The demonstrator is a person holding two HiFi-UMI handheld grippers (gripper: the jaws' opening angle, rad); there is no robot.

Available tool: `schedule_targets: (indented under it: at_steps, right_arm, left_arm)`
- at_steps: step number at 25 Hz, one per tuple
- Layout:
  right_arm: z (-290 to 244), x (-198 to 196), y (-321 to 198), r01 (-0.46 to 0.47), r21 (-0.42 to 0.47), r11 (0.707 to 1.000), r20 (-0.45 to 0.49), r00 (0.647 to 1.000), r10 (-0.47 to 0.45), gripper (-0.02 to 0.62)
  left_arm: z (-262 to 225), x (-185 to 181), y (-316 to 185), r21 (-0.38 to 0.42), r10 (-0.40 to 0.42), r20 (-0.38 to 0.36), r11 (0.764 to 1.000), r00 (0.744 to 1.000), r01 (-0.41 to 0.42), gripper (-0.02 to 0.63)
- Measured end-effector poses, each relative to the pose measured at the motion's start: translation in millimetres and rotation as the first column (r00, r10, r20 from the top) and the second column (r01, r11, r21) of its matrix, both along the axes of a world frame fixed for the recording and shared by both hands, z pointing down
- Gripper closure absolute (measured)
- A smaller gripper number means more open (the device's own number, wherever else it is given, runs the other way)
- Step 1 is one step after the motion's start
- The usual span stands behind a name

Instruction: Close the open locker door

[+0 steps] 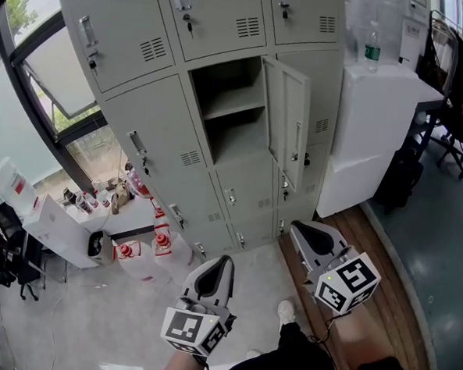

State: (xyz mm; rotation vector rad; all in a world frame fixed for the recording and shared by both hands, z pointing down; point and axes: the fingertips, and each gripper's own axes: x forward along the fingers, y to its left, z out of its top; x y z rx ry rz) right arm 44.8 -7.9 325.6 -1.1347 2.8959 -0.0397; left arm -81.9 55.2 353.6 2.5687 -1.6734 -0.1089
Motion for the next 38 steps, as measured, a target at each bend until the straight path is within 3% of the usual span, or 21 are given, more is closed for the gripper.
schedule_targets:
  at_steps: [8,9,11,13,16,38]
  right_arm:
    - [4.4,13.9,-52.5,0.004,-0.009,1.0,0.001,1.0,-0.004,0.541]
    - [4.7,15.2,-59.6,0.002,-0.012,1.0,0.002,1.0,-0.002,0.489]
    - [5.1,18.3,-74.8,-0.006,-0.01,1.0,0.008,1.0,0.006,0.46]
    - [4.8,24.0,-91.9,-0.035,-0.007,0.999,0.014,0.999,0.035,0.332]
    - [4.1,33.6,-117.3,-0.073,-0.01,0.997,0.022,0.997,0.074,0.291]
    - [15.0,50.2,-224.5,-0.13,-0.03,0.991,0.01,0.991,0.13,0.29]
  left_arm:
    - [1.5,14.7,-50.4,-0.013,-0.004,0.001,1.0,1.0,0.004,0.589]
    - [2.0,15.7,-56.5,-0.015,-0.005,0.001,1.0,1.0,0.005,0.589]
    - [3.1,16.9,-68.1,-0.019,-0.007,0.001,1.0,1.0,0.007,0.589]
    - [5.0,17.9,-79.6,-0.022,-0.009,-0.001,1.0,1.0,0.009,0.589]
    - [8.6,19.6,-97.1,-0.029,-0.01,-0.005,1.0,1.0,0.01,0.589]
    - [25.6,17.5,-185.0,-0.061,-0.02,-0.026,0.998,0.999,0.019,0.589]
